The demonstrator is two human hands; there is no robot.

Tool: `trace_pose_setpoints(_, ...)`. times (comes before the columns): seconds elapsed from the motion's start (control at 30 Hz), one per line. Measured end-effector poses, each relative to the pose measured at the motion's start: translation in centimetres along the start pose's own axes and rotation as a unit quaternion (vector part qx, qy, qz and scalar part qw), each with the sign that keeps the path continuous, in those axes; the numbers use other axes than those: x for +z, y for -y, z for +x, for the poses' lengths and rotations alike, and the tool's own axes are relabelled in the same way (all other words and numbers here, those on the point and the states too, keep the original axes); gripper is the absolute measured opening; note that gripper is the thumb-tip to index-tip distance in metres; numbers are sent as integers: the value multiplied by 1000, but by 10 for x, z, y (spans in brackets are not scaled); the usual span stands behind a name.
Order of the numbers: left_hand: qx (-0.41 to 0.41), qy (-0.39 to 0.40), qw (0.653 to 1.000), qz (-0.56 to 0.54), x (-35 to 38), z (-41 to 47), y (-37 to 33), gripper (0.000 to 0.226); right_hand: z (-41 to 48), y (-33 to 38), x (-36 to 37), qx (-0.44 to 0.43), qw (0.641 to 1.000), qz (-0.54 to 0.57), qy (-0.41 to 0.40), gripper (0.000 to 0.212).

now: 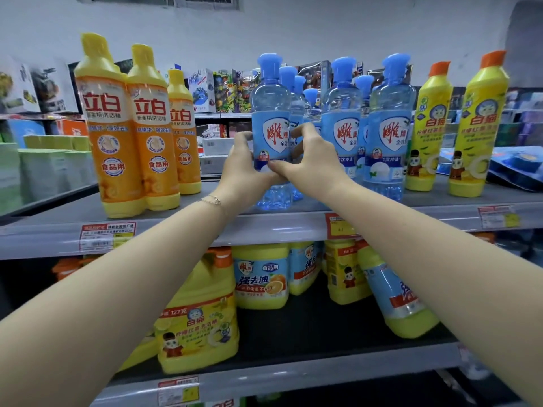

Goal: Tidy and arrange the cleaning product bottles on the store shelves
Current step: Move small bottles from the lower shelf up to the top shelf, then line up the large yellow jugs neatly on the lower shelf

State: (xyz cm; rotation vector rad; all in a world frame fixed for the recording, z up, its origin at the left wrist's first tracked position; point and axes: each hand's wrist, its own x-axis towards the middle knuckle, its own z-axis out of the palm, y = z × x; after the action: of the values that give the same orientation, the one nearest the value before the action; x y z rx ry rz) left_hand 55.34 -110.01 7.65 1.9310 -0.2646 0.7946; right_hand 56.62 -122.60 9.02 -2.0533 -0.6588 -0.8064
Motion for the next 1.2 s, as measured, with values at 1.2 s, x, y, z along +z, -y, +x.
trace_pose_setpoints(1.2, -370, 297, 877, -67, 241, -109, 94, 38, -158, -230, -80, 14, 889, -359, 283, 53)
